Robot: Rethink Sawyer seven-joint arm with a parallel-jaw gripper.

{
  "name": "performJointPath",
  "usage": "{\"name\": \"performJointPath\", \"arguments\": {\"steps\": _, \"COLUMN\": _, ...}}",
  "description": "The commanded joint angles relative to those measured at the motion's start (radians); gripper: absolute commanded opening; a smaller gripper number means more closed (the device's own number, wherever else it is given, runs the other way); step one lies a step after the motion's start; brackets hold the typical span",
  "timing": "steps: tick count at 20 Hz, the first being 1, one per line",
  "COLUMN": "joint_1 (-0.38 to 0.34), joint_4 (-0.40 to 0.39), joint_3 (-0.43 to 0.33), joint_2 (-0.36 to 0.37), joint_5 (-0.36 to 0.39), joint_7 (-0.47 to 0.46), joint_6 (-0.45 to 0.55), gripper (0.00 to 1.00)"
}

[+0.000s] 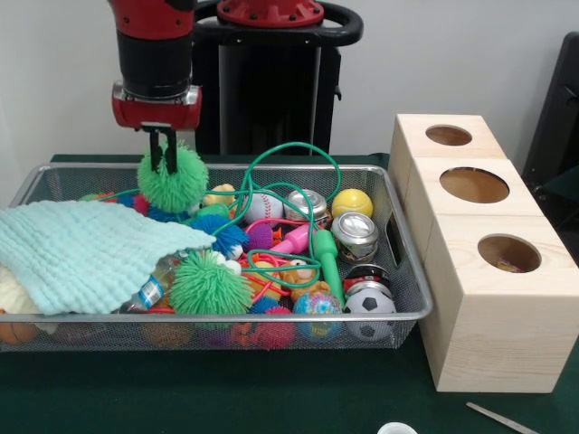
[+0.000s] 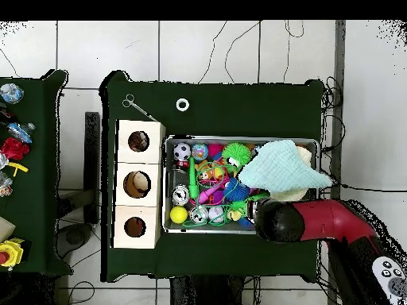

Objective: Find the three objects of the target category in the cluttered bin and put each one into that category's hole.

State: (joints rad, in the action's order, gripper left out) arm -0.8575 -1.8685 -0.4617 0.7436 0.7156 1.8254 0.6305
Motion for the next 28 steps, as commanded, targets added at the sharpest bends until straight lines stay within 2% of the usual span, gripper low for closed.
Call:
{"name": "performJointPath", "arguments": {"steps": 1, "joint_1": -0.050, "joint_4": 0.113, "joint_3": -0.130, "joint_2": -0.042, "joint_5": 0.072, "joint_7": -0.286, "joint_6": -0.027, "gripper": 0.00}}
{"name": "performJointPath", "arguments": {"steps": 4, "joint_1": -0.068, "joint_4": 0.109, "joint_3": -0.154, "joint_2": -0.036, "joint_5": 0.070, "joint_7": -0.293, "joint_6": -0.016, "gripper": 0.00}}
{"name": "performJointPath", "arguments": {"steps": 5, "joint_1": -0.072, "joint_4": 0.110, "joint_3": -0.163, "joint_2": -0.036, "joint_5": 0.082, "joint_7": -0.285, "joint_6": -0.013, "gripper": 1.00}}
{"name": "performJointPath", "arguments": {"steps": 8, "joint_1": -0.043, "joint_4": 0.132, "joint_3": -0.116, "joint_2": -0.032, "joint_5": 0.074, "joint_7": -0.176, "joint_6": -0.021, "gripper": 1.00}}
{"name": "performJointPath", "arguments": {"steps": 9, "joint_1": -0.055, "joint_4": 0.129, "joint_3": -0.135, "joint_2": -0.024, "joint_5": 0.069, "joint_7": -0.188, "joint_6": -0.033, "gripper": 1.00}}
{"name": "performJointPath", "arguments": {"steps": 10, "joint_1": -0.069, "joint_4": 0.124, "joint_3": -0.163, "joint_2": -0.019, "joint_5": 0.070, "joint_7": -0.238, "joint_6": -0.026, "gripper": 1.00}}
{"name": "performJointPath", "arguments": {"steps": 12, "joint_1": -0.082, "joint_4": 0.096, "joint_3": -0.188, "joint_2": 0.000, "joint_5": 0.020, "joint_7": -0.241, "joint_6": 0.013, "gripper": 1.00}}
{"name": "performJointPath", "arguments": {"steps": 15, "joint_1": -0.064, "joint_4": 0.061, "joint_3": -0.203, "joint_2": 0.048, "joint_5": -0.010, "joint_7": -0.225, "joint_6": 0.055, "gripper": 1.00}}
{"name": "performJointPath", "arguments": {"steps": 18, "joint_1": -0.025, "joint_4": 0.065, "joint_3": -0.223, "joint_2": 0.066, "joint_5": -0.037, "joint_7": -0.212, "joint_6": 0.095, "gripper": 1.00}}
{"name": "performJointPath", "arguments": {"steps": 23, "joint_1": 0.074, "joint_4": 0.134, "joint_3": -0.220, "joint_2": 0.048, "joint_5": -0.049, "joint_7": -0.156, "joint_6": 0.130, "gripper": 1.00}}
{"name": "performJointPath", "arguments": {"steps": 28, "joint_1": 0.175, "joint_4": 0.235, "joint_3": -0.169, "joint_2": -0.023, "joint_5": -0.028, "joint_7": -0.087, "joint_6": 0.121, "gripper": 1.00}}
